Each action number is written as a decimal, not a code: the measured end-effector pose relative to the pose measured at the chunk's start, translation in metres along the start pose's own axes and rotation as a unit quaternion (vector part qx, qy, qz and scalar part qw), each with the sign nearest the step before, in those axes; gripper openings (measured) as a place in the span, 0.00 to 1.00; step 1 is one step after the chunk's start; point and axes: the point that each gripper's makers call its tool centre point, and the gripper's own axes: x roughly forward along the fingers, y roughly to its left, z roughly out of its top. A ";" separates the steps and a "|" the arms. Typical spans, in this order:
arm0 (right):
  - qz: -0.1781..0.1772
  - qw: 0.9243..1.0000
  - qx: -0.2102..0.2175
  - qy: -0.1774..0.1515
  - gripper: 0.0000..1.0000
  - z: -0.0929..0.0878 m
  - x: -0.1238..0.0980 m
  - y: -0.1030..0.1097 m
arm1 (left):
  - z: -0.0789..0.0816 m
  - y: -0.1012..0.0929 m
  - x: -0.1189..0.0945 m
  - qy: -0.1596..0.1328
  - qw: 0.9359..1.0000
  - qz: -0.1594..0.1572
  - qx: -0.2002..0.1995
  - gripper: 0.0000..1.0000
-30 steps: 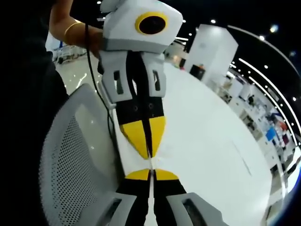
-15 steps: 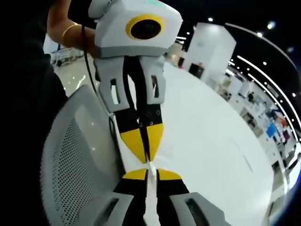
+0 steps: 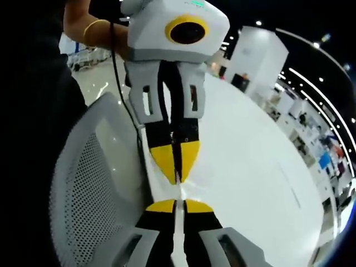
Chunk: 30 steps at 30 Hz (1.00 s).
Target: Open the resealable bag by pulling the two sides of the seal apart until the entire bag opening is separated and visibly accessible.
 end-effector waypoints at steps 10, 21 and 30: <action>0.005 1.000 -0.005 0.003 0.00 0.001 0.002 0.001 | 0.005 -0.003 0.006 0.010 0.999 -0.004 0.030 0.02; 0.006 1.000 -0.010 -0.001 0.00 0.001 0.002 0.001 | 0.007 -0.004 0.005 0.007 1.000 -0.005 0.023 0.00; 0.003 1.000 -0.004 0.003 0.00 -0.003 0.000 0.002 | 0.010 -0.005 0.000 -0.009 1.000 -0.004 0.013 0.00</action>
